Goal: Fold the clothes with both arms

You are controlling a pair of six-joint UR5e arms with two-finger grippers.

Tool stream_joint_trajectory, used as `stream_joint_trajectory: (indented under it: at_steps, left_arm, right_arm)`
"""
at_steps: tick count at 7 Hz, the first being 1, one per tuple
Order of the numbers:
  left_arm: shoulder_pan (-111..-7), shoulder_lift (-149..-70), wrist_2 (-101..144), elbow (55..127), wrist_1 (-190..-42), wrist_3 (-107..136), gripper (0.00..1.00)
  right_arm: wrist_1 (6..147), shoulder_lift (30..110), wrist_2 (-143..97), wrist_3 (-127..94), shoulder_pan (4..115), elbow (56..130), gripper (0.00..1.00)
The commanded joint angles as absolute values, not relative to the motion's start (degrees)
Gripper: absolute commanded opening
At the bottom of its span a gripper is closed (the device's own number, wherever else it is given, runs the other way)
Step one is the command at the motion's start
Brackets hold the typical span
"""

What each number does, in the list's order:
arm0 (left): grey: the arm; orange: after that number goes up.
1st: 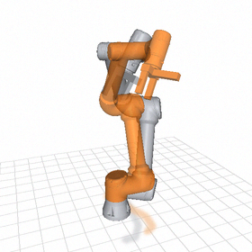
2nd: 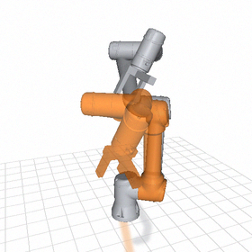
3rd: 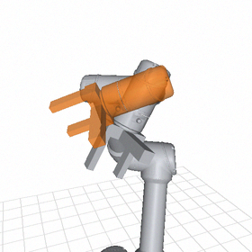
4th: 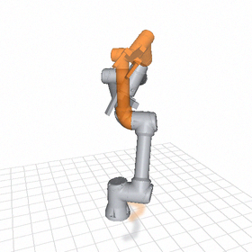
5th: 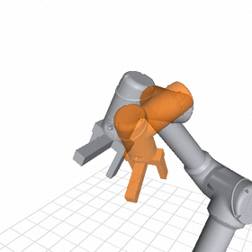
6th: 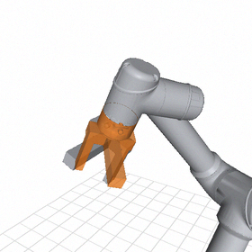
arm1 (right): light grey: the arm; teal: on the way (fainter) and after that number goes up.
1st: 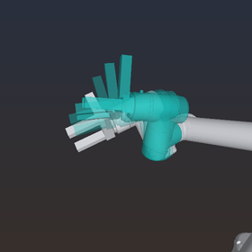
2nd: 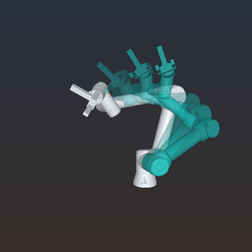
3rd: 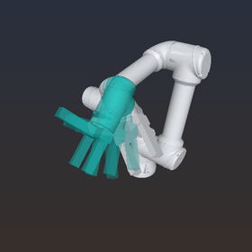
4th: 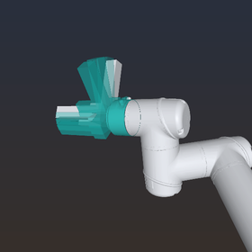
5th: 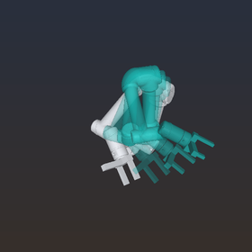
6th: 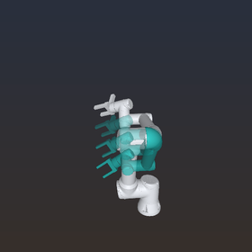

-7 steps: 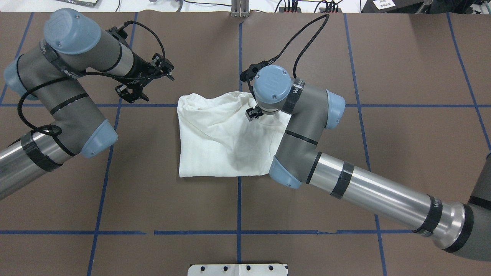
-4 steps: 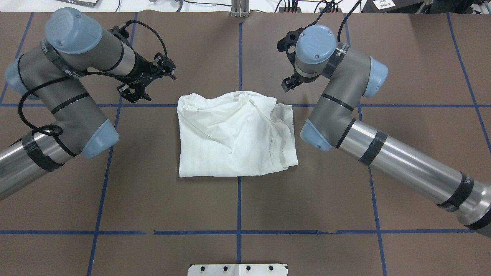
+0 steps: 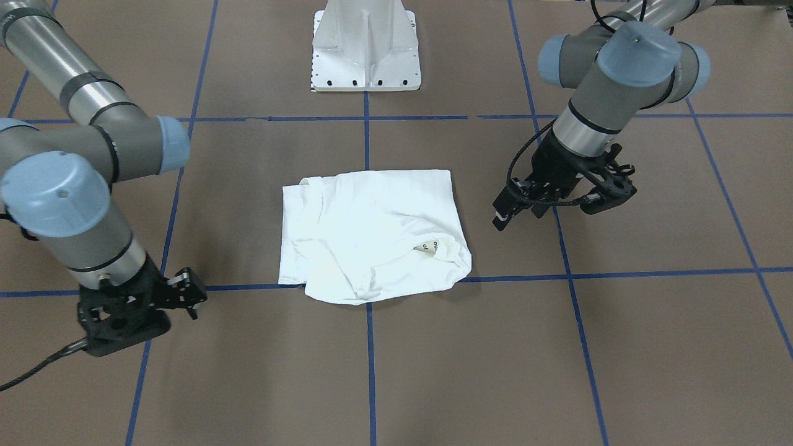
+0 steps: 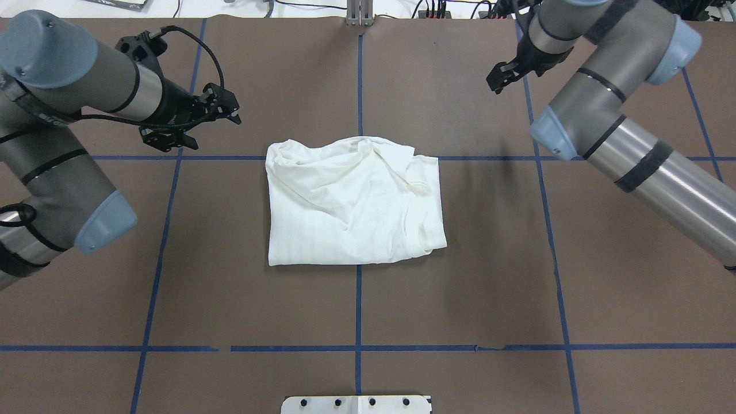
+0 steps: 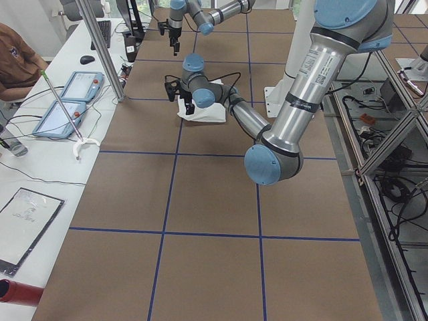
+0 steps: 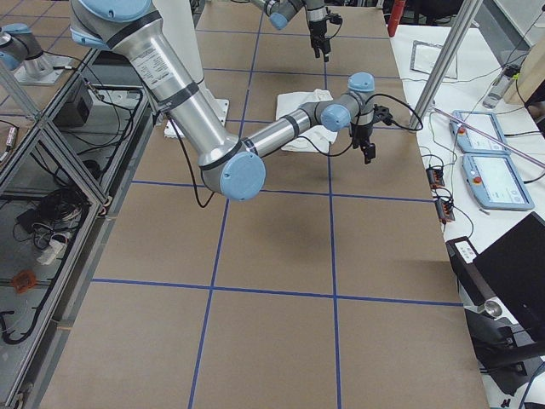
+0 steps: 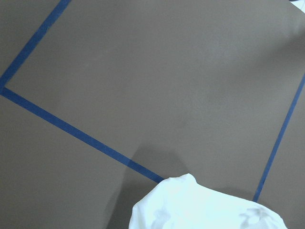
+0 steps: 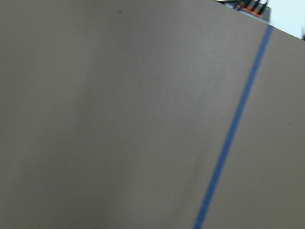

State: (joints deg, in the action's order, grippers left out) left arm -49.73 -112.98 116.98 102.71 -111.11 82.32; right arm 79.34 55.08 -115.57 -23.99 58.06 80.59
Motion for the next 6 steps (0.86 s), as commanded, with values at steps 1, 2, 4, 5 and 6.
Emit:
stream_joint_trajectory:
  at_steps: [1, 2, 4, 5, 6]
  left_arm:
    - [-56.6, -107.2, 117.0, 105.7, -107.3, 63.5, 1.00]
    - [-62.1, -104.3, 117.0, 105.8, -105.7, 51.4, 1.00]
    - [-71.6, -98.7, 117.0, 105.2, -102.6, 28.4, 1.00]
    - [-75.4, -95.2, 117.1, 105.0, -102.6, 18.2, 1.00]
    - [-79.1, -91.8, 117.1, 104.8, -102.6, 8.9, 1.00]
  right_arm:
    - [79.7, 63.6, -118.8, -13.3, 66.3, 83.5, 1.00]
    - [80.9, 66.6, -121.9, -7.4, 70.5, 83.5, 1.00]
    - [85.7, 72.4, -125.8, 7.0, 78.5, 84.3, 1.00]
    - [86.4, 76.3, -126.9, 11.0, 81.4, 84.6, 1.00]
    - [86.4, 79.3, -131.8, 11.9, 84.8, 84.7, 1.00]
